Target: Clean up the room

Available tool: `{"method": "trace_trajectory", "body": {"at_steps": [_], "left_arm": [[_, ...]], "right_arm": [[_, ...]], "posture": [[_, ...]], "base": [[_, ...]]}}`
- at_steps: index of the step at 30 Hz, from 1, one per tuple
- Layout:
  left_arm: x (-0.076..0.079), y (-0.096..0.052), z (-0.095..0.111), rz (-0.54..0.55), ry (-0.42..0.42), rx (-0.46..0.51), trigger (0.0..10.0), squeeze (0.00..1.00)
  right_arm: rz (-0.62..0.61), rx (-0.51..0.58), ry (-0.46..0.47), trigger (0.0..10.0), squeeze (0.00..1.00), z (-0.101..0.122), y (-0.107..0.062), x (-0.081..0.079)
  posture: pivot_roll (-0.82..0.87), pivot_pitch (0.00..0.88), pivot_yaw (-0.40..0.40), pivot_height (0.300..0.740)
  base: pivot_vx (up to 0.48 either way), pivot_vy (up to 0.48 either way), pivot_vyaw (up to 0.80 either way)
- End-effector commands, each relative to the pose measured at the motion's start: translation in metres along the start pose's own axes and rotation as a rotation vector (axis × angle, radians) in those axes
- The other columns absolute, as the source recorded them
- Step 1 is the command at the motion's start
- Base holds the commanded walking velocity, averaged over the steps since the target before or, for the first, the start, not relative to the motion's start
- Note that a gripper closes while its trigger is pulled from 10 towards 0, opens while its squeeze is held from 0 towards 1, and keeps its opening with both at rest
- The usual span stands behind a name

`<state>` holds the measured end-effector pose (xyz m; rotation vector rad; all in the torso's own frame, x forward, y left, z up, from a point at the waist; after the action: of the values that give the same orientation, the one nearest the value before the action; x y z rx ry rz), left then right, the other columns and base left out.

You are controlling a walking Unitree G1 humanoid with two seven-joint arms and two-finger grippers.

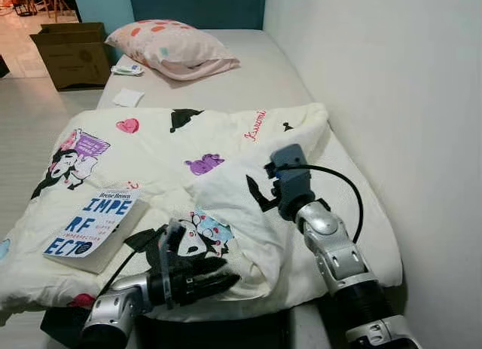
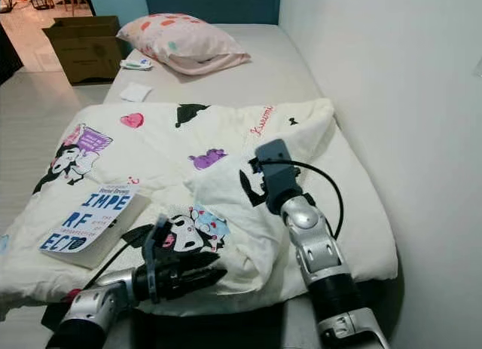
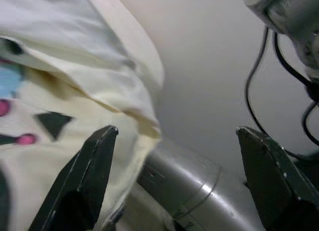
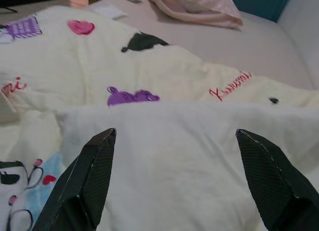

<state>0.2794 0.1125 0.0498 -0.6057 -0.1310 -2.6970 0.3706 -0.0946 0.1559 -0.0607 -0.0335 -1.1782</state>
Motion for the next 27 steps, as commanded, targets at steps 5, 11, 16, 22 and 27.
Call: {"method": "trace_trajectory", "body": {"at_steps": [5,11,16,22,27], "left_arm": [[-0.061,-0.073,0.07,0.553,0.161,0.217,10.0,1.0],[-0.078,-0.116,0.121,0.901,0.334,0.329,10.0,1.0],[-0.076,-0.117,0.126,0.959,0.357,0.353,10.0,0.0],[-0.063,-0.082,0.101,0.836,0.341,0.288,10.0,0.0],[-0.052,-0.062,0.082,0.784,0.326,0.246,10.0,0.0]], "right_arm": [[0.186,0.01,-0.085,10.0,0.0,-0.017,0.009,-0.054],[0.179,-0.098,-0.101,10.0,0.0,-0.05,0.015,-0.066],[0.119,-0.158,-0.115,10.0,0.0,-0.064,0.021,-0.064],[0.027,-0.178,-0.142,10.0,0.0,-0.067,0.028,-0.05],[-0.039,-0.186,-0.211,10.0,0.0,-0.065,0.031,-0.034]], "posture": [[0.08,0.078,-0.062,0.472],[0.13,0.097,-0.065,0.472],[0.17,0.127,-0.064,0.472],[0.22,0.166,-0.057,0.472],[0.23,0.19,-0.052,0.472]], "base": [[0.0,0.0,0.0],[0.0,0.0,0.0],[0.0,0.0,0.0],[0.0,0.0,0.0],[0.0,0.0,0.0]]}}
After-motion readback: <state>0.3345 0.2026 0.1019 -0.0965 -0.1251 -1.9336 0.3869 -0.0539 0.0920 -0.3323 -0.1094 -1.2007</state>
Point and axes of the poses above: a point about 5 cm out from each wrist's last joint towards the gripper, its own y axis pointing out of the wrist towards the gripper, its own z axis along the axis of the wrist's last joint, x = y × z, the point moved 3 cm from there along y, pointing out of the wrist towards the gripper, and after that the axes turned 10 degrees about y, right-handed, at the moved point
